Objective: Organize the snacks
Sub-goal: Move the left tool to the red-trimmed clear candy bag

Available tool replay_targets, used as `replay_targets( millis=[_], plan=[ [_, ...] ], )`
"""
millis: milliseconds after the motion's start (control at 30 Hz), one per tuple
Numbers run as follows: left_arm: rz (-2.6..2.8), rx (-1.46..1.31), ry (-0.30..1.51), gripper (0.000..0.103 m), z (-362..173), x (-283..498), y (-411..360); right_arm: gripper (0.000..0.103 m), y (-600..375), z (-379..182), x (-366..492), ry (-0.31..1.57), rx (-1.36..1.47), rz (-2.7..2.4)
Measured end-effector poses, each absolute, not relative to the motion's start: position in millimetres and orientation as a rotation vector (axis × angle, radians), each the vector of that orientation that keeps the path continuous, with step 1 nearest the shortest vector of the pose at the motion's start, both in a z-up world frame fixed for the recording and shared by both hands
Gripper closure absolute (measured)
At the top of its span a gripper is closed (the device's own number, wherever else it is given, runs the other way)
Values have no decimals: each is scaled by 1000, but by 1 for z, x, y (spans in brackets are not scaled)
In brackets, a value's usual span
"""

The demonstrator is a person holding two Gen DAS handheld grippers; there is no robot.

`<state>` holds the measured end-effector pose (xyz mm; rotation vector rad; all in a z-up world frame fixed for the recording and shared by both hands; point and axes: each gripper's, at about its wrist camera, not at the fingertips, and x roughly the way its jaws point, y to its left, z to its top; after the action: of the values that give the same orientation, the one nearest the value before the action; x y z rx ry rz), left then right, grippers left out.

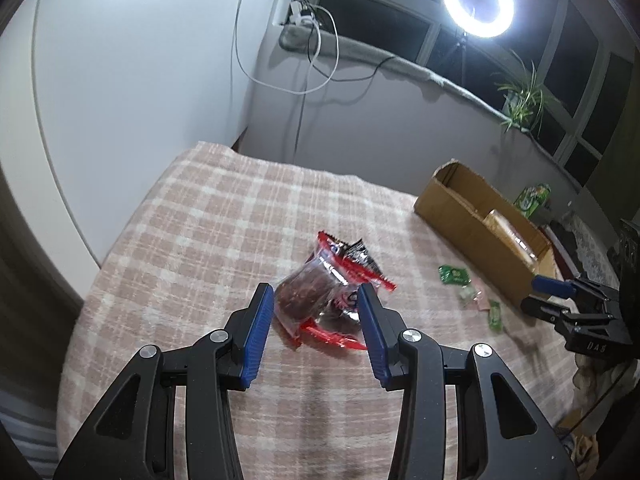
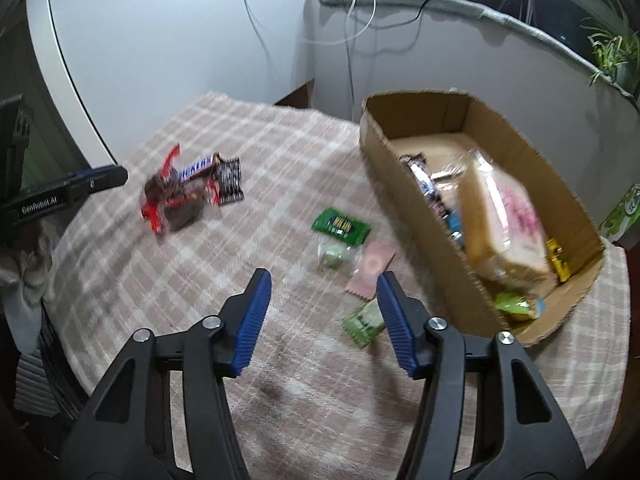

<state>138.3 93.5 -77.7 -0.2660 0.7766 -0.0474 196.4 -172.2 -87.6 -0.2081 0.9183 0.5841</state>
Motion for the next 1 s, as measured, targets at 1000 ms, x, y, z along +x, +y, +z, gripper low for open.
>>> replay_targets(
  millis=[1000],
  plan=[
    [-95, -203, 870, 53, -120, 187, 101, 70, -136, -135, 245, 1015, -226, 535]
  ],
)
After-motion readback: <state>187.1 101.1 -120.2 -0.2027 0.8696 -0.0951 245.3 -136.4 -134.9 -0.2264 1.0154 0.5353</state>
